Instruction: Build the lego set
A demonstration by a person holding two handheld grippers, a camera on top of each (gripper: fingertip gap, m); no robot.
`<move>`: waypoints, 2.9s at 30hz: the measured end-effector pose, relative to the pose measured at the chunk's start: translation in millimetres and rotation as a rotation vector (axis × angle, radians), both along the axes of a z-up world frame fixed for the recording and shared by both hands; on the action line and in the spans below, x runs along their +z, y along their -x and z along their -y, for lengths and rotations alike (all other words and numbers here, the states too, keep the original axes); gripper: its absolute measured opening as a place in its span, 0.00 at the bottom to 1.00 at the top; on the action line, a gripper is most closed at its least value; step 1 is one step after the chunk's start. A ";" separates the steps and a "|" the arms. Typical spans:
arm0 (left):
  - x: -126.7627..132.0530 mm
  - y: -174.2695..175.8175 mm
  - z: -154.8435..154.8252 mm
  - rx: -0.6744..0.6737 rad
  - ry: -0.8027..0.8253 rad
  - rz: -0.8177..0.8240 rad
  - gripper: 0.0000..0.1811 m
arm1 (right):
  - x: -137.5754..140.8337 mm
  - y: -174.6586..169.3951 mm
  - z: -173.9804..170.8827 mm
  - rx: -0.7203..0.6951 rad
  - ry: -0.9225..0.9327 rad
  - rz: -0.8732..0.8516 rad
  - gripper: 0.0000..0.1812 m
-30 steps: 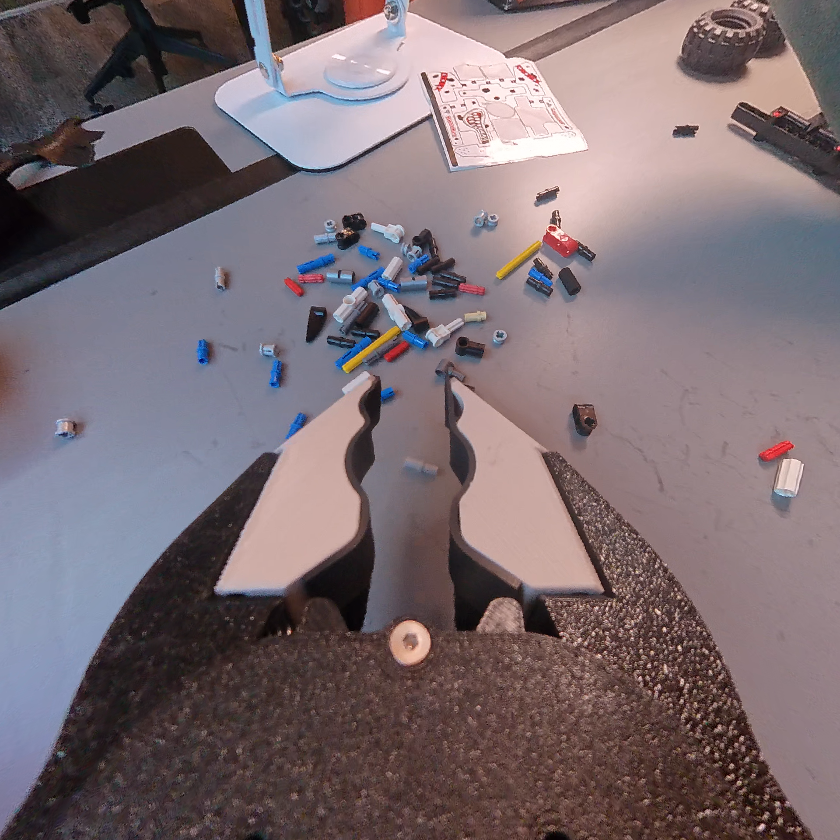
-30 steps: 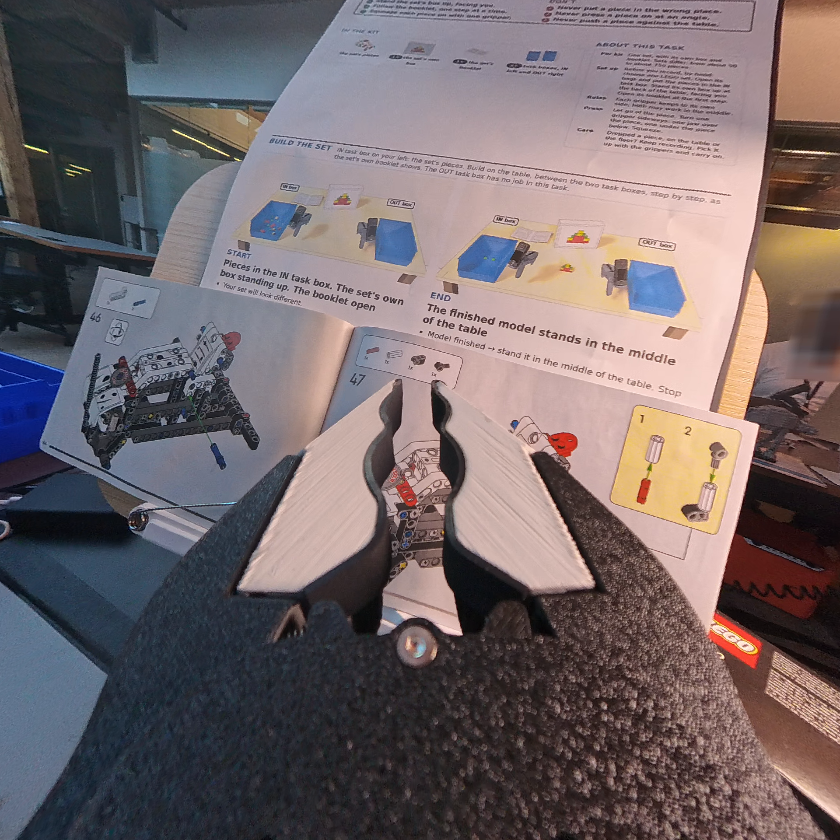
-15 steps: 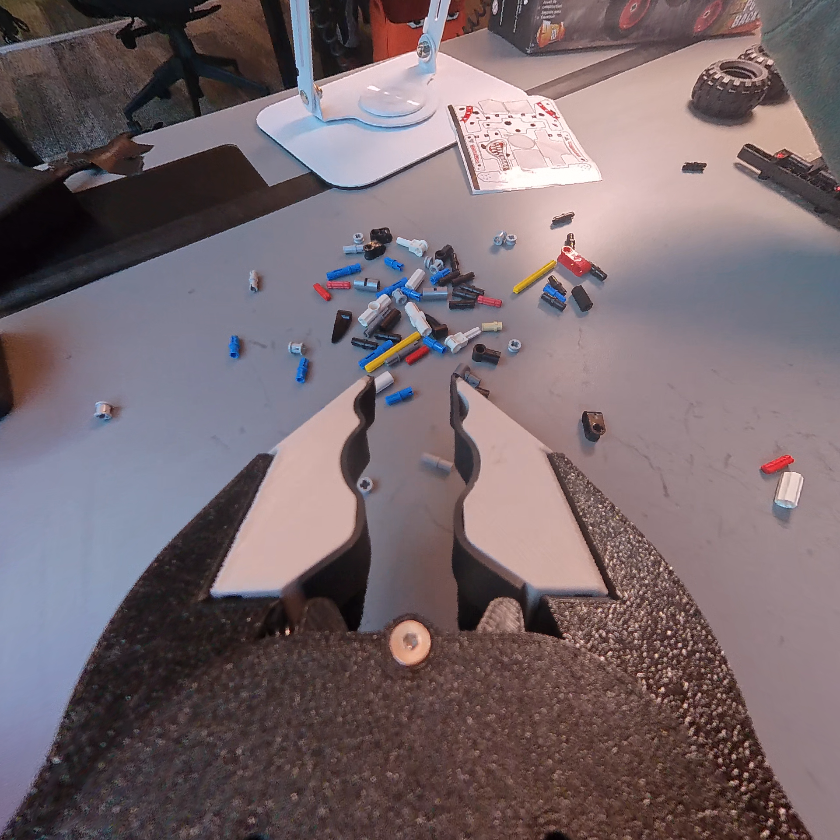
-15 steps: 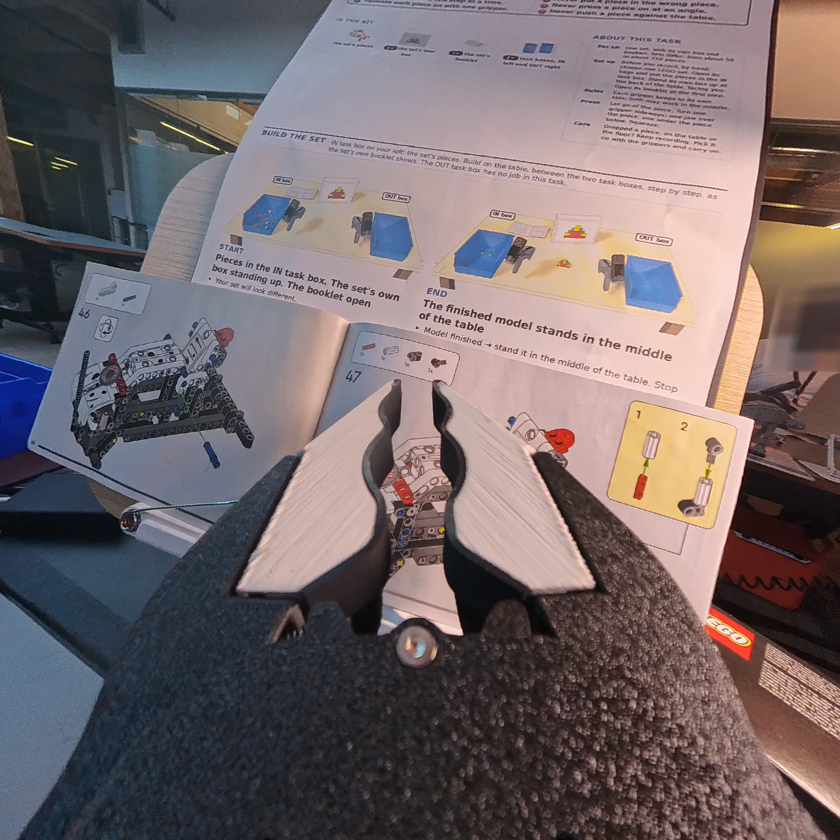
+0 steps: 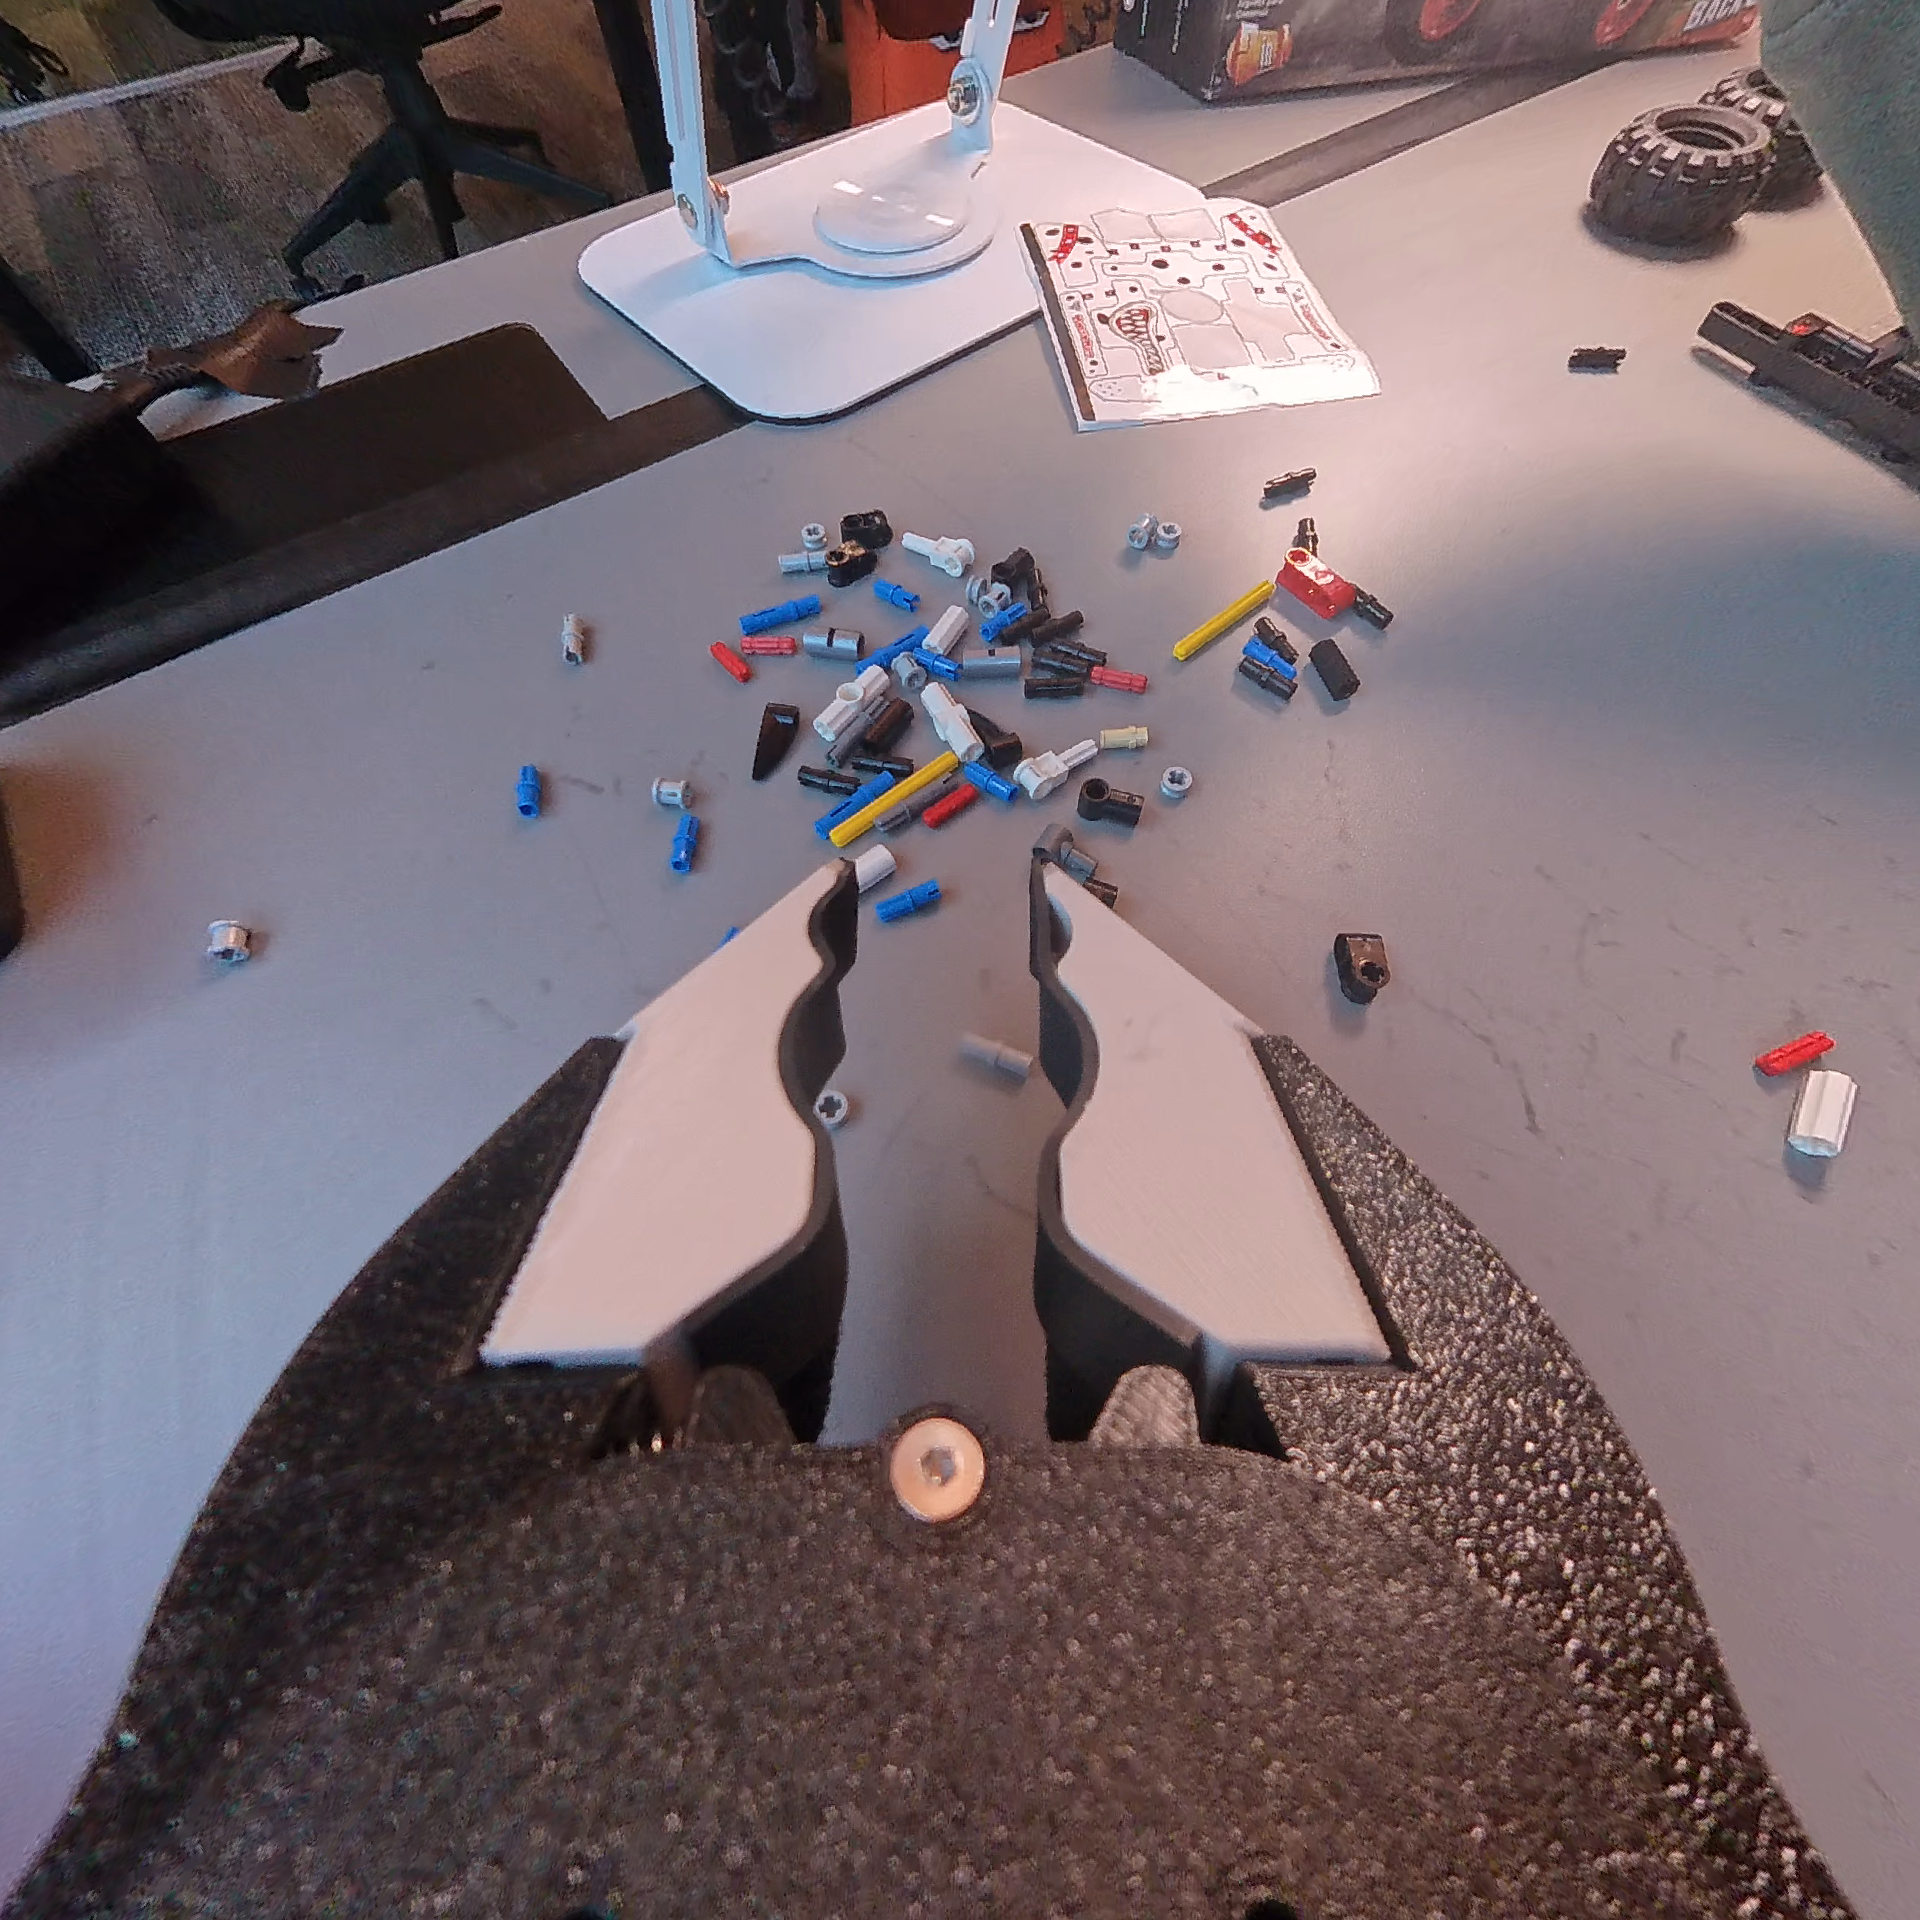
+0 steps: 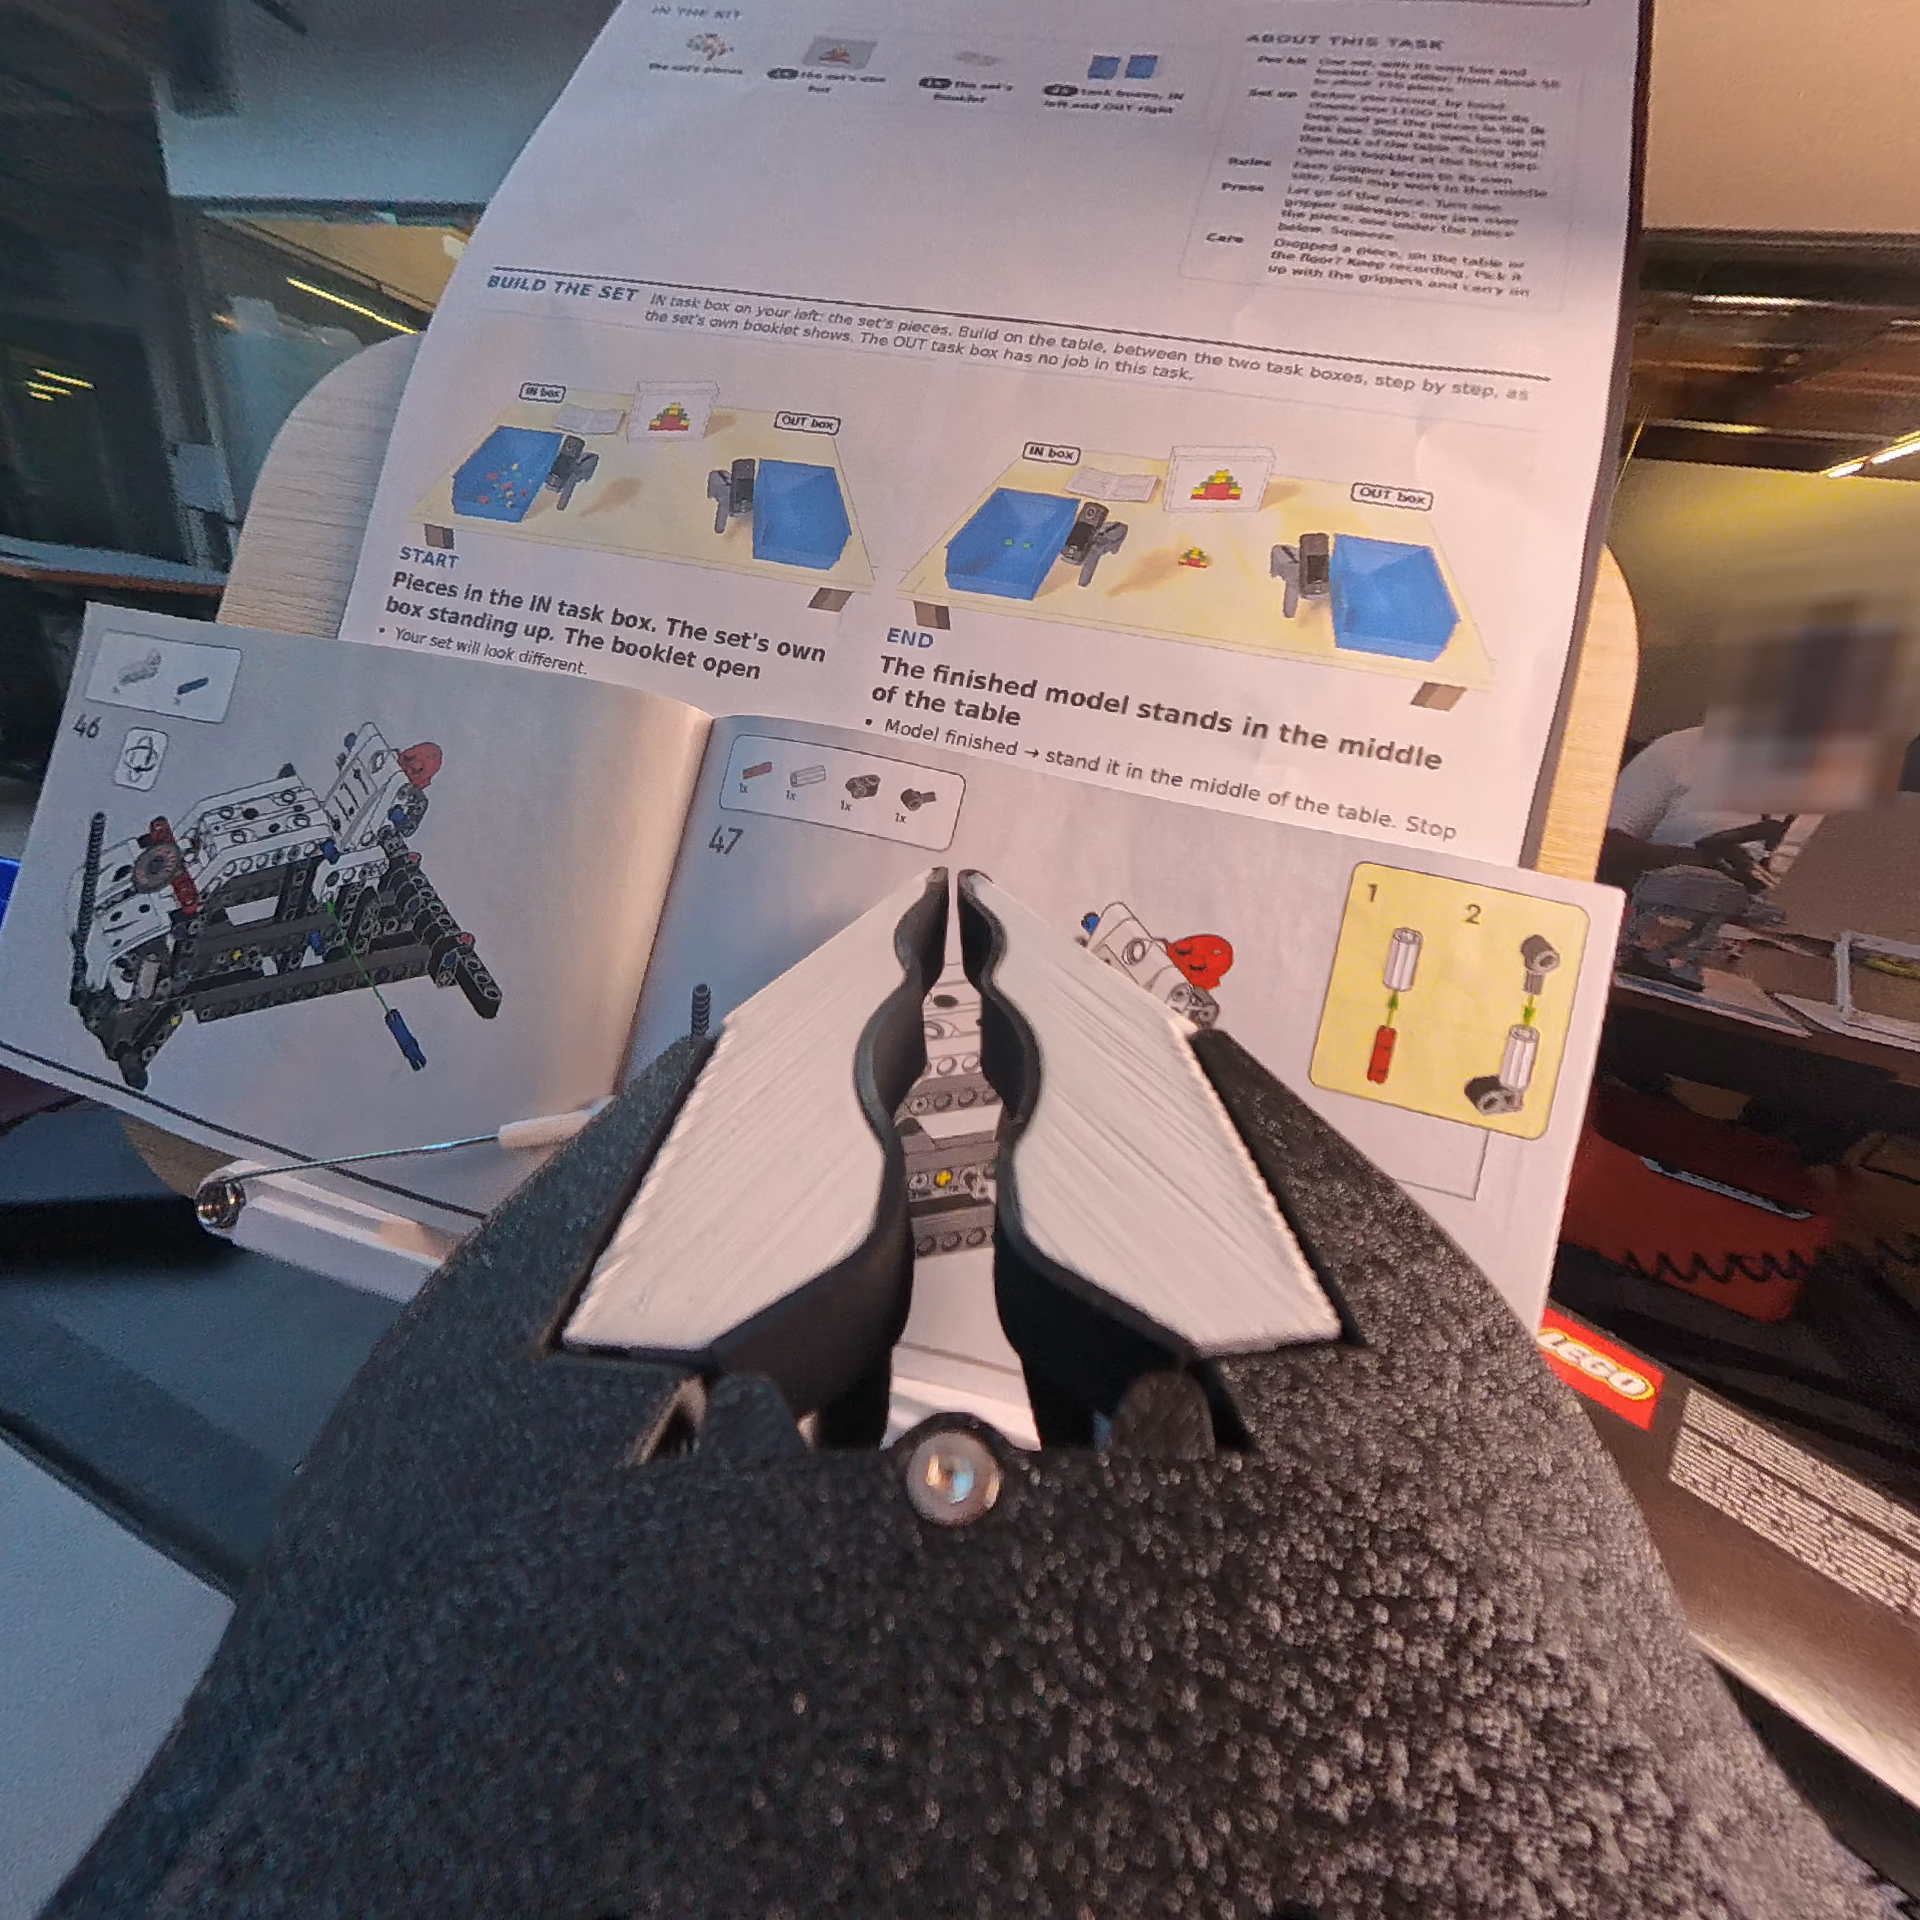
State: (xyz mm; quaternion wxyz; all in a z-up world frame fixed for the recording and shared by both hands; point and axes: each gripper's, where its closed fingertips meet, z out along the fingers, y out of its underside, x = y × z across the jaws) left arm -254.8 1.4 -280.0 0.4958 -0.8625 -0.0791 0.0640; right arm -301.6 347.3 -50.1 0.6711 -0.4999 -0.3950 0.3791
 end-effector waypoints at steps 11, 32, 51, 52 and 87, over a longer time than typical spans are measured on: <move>1.3 -0.3 0.4 -0.002 -0.009 0.000 0.18 | -45.0 -32.0 -9.6 -0.083 0.018 0.008 0.01; 2.9 -4.3 0.6 -0.014 -0.019 0.004 0.22 | -53.2 -35.3 -13.8 -0.059 0.036 0.022 0.05; 15.9 -3.9 0.9 -0.011 -0.098 0.022 0.23 | -41.4 -39.8 -14.5 -0.043 0.041 0.005 0.07; 16.5 -3.6 0.9 -0.009 -0.100 0.015 0.22 | -41.3 -39.7 -14.5 -0.042 0.040 0.005 0.07; 35.9 0.2 2.4 -0.003 -0.195 -0.090 0.10 | -38.0 -49.3 -31.1 -0.079 0.077 -0.013 0.10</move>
